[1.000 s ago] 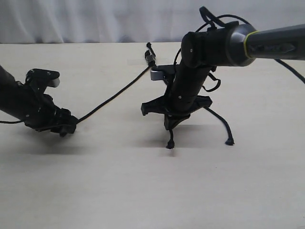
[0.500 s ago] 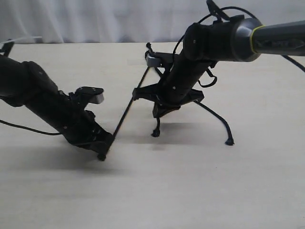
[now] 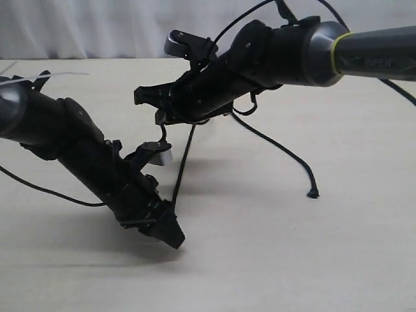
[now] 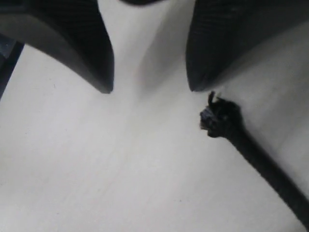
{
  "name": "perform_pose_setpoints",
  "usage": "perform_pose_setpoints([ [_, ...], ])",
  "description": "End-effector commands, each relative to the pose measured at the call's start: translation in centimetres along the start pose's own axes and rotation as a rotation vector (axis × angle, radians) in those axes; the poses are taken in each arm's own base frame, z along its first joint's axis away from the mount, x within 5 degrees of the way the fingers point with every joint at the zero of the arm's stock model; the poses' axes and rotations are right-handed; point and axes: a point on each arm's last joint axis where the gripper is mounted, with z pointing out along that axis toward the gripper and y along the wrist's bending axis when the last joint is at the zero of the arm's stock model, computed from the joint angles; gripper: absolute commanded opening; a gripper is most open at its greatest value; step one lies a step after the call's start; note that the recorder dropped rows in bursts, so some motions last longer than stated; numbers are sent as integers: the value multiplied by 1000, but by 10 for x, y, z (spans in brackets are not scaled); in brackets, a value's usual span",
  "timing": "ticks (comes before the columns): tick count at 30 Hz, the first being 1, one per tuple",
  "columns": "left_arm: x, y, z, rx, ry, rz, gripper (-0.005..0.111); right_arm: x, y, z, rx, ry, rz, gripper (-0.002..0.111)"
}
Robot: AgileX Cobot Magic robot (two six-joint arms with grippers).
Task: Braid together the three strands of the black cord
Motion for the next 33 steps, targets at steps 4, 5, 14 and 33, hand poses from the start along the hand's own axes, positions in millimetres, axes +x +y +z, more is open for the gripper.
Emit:
perform_pose_setpoints([
  [4,6,5,-1,-5,34,20,58,-2,4,-6,-11,-4,-32,53],
  [5,6,6,-5,8,32,14,58,-4,1,-10,-12,3,-25,53],
  [14,10,10,-76,52,-117,-95,50,-25,-47,-66,121,40,53,53],
  [33,-96,11,-35,-438,-259,-130,36,4,-72,-65,225,215,69,53],
])
